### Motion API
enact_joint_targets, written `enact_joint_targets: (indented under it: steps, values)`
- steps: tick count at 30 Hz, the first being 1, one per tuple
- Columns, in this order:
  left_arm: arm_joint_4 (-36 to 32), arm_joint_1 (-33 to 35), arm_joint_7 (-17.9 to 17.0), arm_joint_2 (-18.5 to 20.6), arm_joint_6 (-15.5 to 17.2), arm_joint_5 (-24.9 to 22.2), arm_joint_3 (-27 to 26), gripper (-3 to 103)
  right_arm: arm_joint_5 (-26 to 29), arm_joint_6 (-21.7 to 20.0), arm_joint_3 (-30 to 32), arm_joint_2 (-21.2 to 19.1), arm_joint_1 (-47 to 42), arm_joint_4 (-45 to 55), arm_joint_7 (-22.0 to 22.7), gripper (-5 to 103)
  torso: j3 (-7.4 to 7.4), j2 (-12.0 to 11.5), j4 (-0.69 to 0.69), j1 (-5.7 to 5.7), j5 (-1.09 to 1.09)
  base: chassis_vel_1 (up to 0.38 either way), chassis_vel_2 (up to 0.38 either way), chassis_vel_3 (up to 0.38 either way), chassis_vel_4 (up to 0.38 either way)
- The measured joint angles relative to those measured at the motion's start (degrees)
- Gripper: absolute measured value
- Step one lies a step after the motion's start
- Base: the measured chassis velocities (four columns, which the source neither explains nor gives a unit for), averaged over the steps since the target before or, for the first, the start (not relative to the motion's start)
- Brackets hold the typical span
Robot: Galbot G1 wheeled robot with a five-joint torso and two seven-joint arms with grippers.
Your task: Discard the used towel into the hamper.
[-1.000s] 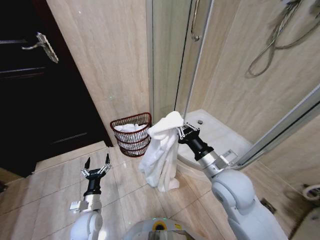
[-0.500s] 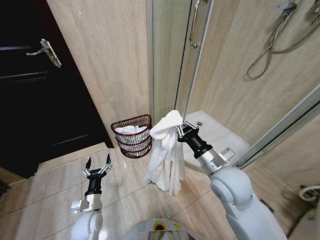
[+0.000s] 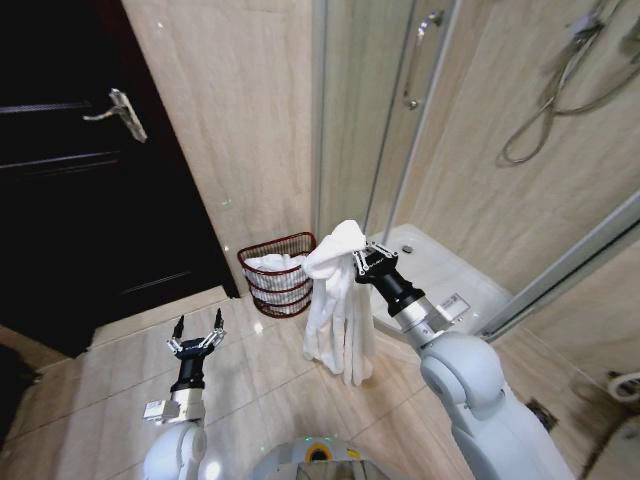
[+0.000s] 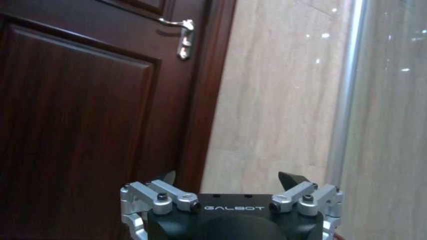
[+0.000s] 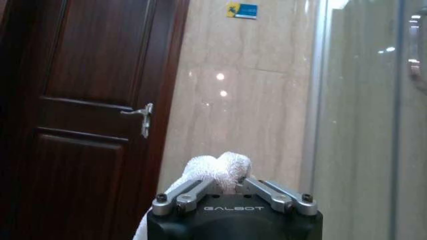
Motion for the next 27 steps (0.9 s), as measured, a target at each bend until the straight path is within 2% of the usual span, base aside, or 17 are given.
enact_joint_targets:
  steps: [10, 27]
  values:
    - [0.63, -0.27, 0.1, 0.19, -0.03, 0.01, 0.04, 100, 0.83, 1.31, -0.31, 0.25, 0.1, -0.55, 0.17, 4, 0.77, 1.46, 0.0, 0.69, -0.02, 0.185, 0.18, -0.179, -0.178]
    - [1.89, -1.58, 0.29, 0.85, 0.15, -0.32, 0.14, 100, 1.02, 1.69, -1.34, 0.87, 2.14, -1.79, -0.08, 4, 3.13, 5.6, 0.0, 2.47, 0.01, -0.027, -0.016, 0.019, 0.014]
